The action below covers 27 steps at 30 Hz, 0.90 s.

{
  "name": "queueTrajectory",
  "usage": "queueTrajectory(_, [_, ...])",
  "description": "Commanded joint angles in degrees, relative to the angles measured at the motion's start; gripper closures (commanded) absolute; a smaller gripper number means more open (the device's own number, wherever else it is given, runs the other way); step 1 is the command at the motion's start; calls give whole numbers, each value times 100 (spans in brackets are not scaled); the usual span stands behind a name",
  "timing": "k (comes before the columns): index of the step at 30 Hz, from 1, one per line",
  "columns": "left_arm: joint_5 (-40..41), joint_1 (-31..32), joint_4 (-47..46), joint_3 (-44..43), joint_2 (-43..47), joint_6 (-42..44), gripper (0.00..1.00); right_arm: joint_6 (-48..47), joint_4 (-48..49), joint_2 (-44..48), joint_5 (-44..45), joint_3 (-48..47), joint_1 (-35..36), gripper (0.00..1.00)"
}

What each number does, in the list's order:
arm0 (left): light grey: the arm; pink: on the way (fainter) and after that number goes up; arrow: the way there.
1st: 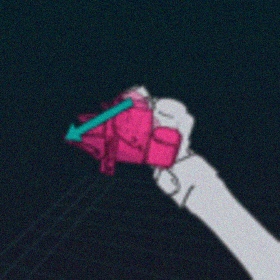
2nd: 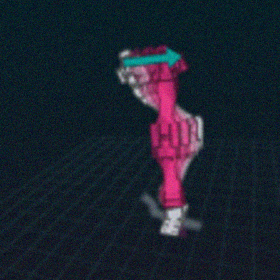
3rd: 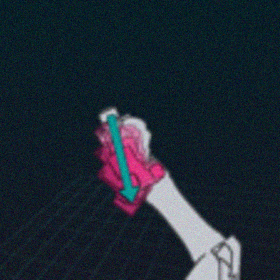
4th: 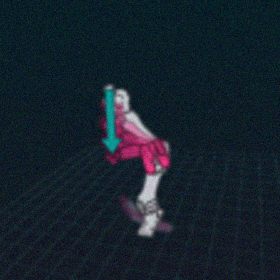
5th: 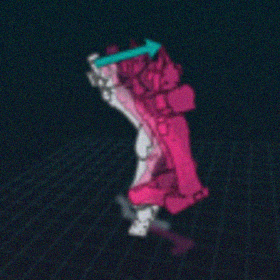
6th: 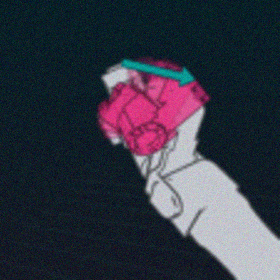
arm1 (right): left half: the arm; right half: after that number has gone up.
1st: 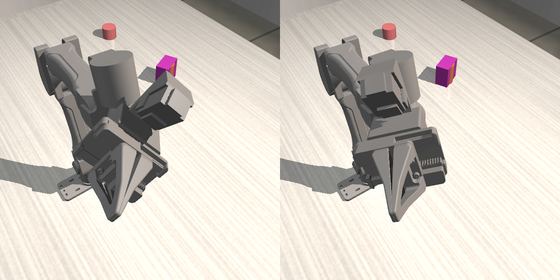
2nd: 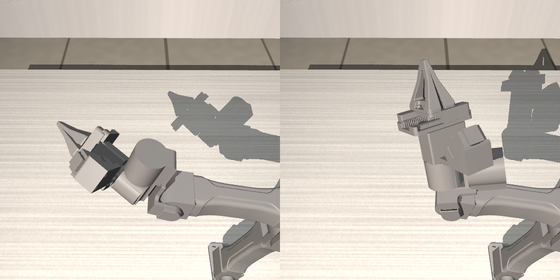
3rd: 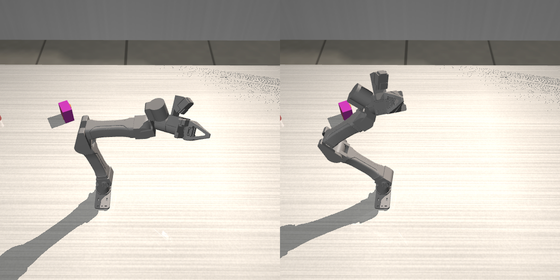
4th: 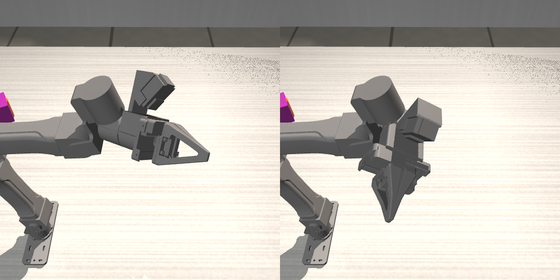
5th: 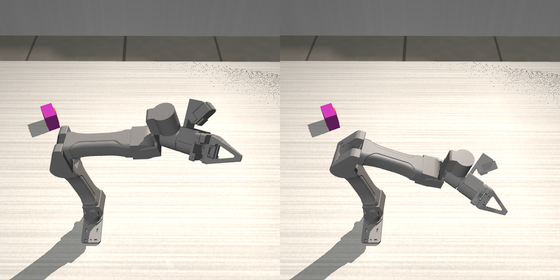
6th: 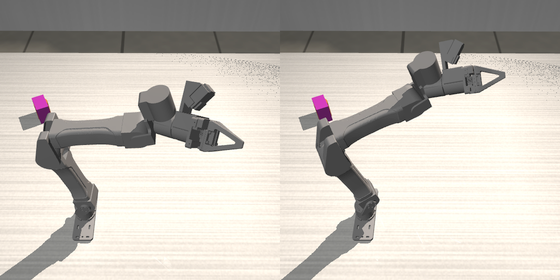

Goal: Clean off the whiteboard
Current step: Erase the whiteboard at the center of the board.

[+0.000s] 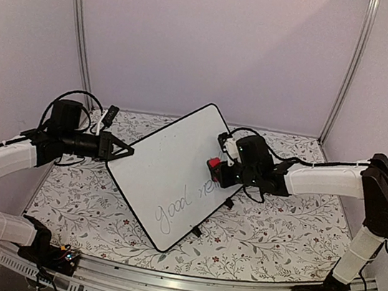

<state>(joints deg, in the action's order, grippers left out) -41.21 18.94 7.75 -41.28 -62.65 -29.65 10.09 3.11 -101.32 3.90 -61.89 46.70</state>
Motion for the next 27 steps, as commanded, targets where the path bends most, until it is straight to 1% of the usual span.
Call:
queueTrajectory(1, [-405,42,-166,49,7,262,100,37,-619,-95,-83,330,-33,100])
queueTrajectory(17, [-414,44,-174,50,-1,254,100,108,-532,172,-56,685,-35,100])
queueTrajectory(22, [-423,47,-179,58,-1,252,100,57,-610,144,-9,328,-31,100])
queueTrajectory(27, [-416,42,-177,58,7,251,100,-86,-823,-62,41,-413,-37,100])
